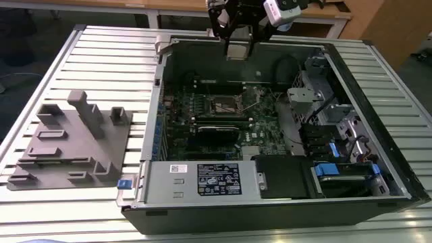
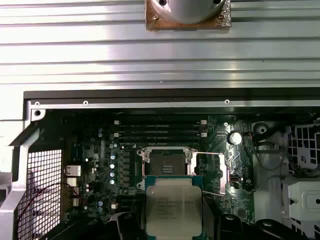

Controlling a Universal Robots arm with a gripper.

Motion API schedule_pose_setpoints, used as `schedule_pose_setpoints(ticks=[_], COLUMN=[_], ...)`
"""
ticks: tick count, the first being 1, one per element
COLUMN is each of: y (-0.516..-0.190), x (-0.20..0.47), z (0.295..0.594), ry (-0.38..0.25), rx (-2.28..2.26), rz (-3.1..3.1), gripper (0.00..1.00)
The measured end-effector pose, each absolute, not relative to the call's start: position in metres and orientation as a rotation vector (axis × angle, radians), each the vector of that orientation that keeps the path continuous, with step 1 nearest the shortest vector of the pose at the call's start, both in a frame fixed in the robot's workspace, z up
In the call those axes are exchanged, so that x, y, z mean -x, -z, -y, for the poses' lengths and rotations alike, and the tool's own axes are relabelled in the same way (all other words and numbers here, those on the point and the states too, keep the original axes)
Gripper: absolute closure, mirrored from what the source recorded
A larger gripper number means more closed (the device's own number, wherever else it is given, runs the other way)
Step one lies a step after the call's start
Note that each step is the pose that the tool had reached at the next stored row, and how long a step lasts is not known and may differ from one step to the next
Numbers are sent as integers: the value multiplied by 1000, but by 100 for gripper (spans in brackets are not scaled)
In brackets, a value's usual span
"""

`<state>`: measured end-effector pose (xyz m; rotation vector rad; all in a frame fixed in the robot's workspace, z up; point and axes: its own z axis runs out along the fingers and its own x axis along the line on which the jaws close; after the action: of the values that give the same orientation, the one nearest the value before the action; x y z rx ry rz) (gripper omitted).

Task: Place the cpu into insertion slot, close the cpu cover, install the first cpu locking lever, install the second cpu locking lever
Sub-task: 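Place the cpu into insertion slot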

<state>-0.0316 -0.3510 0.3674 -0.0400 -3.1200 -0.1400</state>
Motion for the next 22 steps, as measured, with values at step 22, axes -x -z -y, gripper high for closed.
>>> schedule_pose_setpoints(ticks=[22], y=[-364], x=[35], z=[351], ry=[140], rx=[40], rz=[3120], gripper=[46])
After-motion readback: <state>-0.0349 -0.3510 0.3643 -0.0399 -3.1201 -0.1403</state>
